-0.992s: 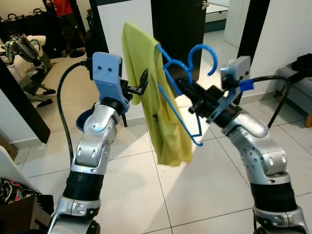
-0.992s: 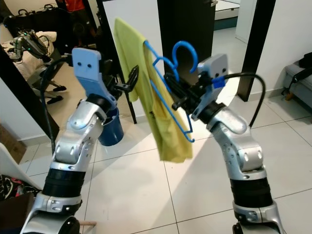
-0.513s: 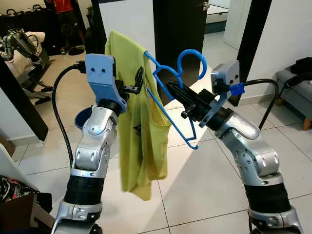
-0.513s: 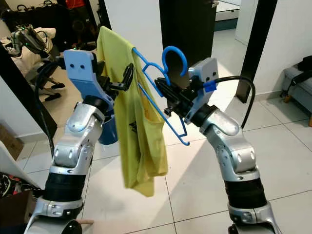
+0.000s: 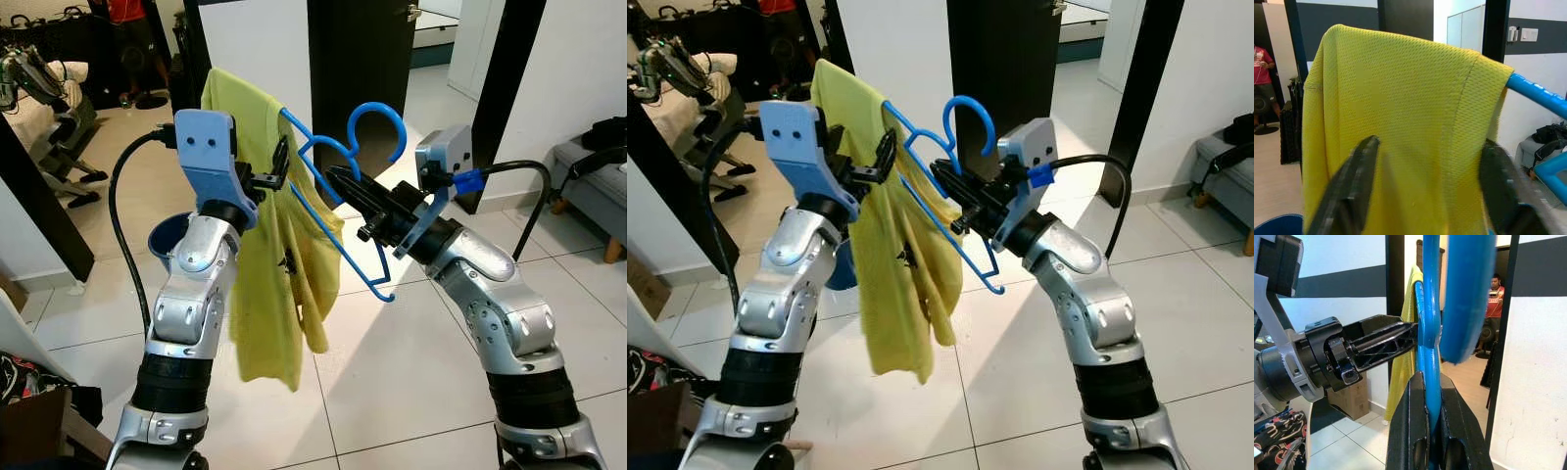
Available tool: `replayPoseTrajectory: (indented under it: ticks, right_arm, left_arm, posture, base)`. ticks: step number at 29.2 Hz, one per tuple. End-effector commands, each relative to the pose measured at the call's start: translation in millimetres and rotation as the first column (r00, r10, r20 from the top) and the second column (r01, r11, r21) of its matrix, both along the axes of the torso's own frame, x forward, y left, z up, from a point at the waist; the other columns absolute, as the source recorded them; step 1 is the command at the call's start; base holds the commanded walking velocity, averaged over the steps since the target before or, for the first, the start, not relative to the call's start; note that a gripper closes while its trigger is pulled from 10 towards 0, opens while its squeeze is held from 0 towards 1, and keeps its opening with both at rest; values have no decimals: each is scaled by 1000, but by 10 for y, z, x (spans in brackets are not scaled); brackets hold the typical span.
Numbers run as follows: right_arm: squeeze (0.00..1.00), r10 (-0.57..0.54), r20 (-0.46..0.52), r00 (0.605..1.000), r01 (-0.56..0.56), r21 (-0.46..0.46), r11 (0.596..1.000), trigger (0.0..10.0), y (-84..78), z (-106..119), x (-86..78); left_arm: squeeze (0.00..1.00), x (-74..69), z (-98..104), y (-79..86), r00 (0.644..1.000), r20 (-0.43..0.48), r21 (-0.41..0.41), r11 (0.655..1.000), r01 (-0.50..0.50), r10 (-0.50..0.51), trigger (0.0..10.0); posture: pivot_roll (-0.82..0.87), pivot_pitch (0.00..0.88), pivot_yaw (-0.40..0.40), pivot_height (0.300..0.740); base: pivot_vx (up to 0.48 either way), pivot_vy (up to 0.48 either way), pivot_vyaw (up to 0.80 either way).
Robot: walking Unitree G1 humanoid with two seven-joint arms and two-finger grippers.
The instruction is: Hang hanger
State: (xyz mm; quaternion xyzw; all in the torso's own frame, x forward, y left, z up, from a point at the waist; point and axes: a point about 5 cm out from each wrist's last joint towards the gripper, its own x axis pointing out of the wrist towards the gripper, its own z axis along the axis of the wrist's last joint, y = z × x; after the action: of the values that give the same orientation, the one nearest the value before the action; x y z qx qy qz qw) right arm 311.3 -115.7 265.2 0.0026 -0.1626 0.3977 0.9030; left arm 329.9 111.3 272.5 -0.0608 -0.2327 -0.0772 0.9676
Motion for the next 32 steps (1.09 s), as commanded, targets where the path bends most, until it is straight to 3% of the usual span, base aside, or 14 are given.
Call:
replayPoseTrajectory:
  ticks: [1,16,20,21,22,23,24,25,26,29,30,32]
  right_arm:
    - [0,17,31,999,-17,6,1000,10000,38,72,-5]
    - [0,11,40,999,-12,14,1000,10000,27,107,10]
    - [0,-25,25,999,25,-4,1000,10000,30,75,54]
    - [0,-57,6,998,57,-20,998,10000,44,33,101]
    - [0,-88,-16,996,88,-36,995,10000,64,-16,151]
    - [0,-88,-16,996,88,-36,995,10000,64,-16,151]
    - [0,-115,-35,993,113,-50,992,10000,85,-57,196]
    - [0,-115,-35,993,113,-50,992,10000,85,-57,196]
    - [0,-128,-44,991,125,-57,991,10000,97,-79,221]
    - [0,-128,-44,991,125,-57,991,10000,97,-79,221]
    - [0,-133,-51,990,130,-60,990,10000,111,-90,238]
    - [0,-133,-51,990,130,-60,990,10000,111,-90,238]
  left_arm:
    - [0,-20,-20,25,1000,-10,-14,1000,-16,16,275]
    - [0,-26,-4,44,1000,-2,-5,1000,-22,22,0]
    - [0,-68,67,-57,997,37,13,998,67,-68,0]
    - [0,-127,129,-168,983,71,20,986,168,-169,0]
    - [0,-221,192,-320,948,105,53,953,298,-302,0]
    - [0,-221,192,-320,948,105,53,953,298,-302,0]
    - [0,-343,223,-487,888,120,110,895,432,-443,0]
    - [0,-343,223,-487,888,120,110,895,432,-443,0]
    - [0,-426,231,-586,842,120,149,848,508,-526,0]
    - [0,-426,231,-586,842,120,149,848,508,-526,0]
    - [0,-521,195,-675,786,96,177,787,591,-611,0]
    - [0,-521,195,-675,786,96,177,787,591,-611,0]
  posture:
    - [-61,0,35,740]
    - [-61,0,34,740]
    - [-61,0,34,740]
    - [-61,0,34,740]
    - [-53,0,31,740]
    - [-53,0,31,740]
    - [-45,0,29,740]
    - [-45,0,29,740]
    - [-45,0,29,740]
    - [-45,0,29,740]
    - [-45,0,29,740]
    - [-45,0,29,740]
  base:
    - [0,0,0]
    - [0,0,0]
    - [0,0,0]
    - [0,0,0]
    - [0,0,0]
    - [0,0,0]
    - [0,0,0]
    - [0,0,0]
    - [0,0,0]
    - [0,0,0]
    - [0,0,0]
    - [0,0,0]
